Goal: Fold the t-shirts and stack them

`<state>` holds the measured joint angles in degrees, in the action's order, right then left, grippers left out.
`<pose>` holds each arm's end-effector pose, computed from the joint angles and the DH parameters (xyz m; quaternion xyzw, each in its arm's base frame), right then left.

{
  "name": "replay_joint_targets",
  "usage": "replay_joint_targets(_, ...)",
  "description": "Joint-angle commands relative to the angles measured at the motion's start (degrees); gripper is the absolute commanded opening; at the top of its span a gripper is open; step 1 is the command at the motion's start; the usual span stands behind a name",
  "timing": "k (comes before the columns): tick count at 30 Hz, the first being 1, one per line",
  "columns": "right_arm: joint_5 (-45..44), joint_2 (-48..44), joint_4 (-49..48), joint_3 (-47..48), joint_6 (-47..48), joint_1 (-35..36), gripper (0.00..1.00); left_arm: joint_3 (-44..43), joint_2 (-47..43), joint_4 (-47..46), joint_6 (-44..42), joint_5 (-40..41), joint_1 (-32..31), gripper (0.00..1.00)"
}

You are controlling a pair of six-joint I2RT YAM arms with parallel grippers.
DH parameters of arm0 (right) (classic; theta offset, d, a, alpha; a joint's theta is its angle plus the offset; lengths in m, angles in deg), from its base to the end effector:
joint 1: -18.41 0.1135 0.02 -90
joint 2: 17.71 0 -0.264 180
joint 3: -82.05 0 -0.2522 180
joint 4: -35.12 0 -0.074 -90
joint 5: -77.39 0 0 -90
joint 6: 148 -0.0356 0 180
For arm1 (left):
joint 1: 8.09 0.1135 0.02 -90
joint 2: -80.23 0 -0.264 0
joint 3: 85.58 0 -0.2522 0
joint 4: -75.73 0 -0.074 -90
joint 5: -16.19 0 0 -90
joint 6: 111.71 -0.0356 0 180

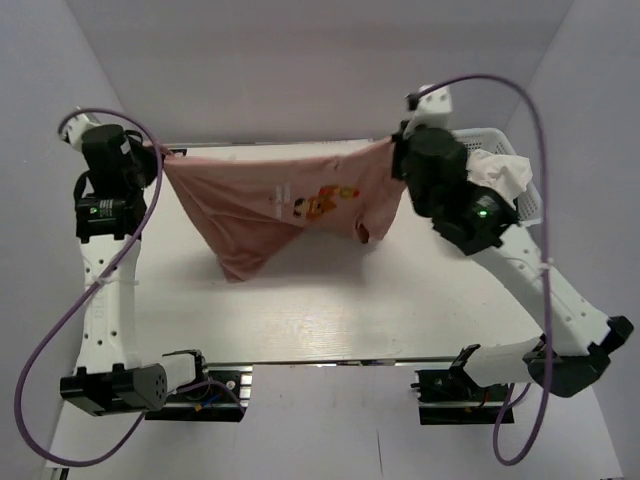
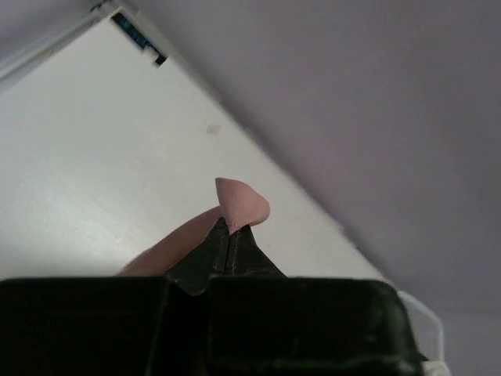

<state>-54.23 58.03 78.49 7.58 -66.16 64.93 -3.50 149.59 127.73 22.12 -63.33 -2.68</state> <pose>0.2041 0.1808 0.4710 -0.0338 0.7659 0.0176 0.6418 0.2467 0.0299 0.4378 -0.3924 0.7359 -0.1077 0.5411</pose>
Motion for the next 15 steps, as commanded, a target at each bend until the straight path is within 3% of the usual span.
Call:
replay_joint_targets(1,-7.50,-4.02,-8.76,8.33,14.34,-1.26,0.00,-6.88,-1.07,5.26,-1.91,-0.46,0.04,0.00)
replay_joint_targets(9,-8.56,-1.48,-15.19,26.50,32.59,-1.26,0.00,-26.74,-2.82,7.82,-4.72,-1.77,0.04,0.00)
replay_joint_targets(15,-2.95,-6.04,-19.32,29.44,37.87,-0.91,0.00,-35.89,-4.06,8.96,-5.34,-6.25,0.04,0.00)
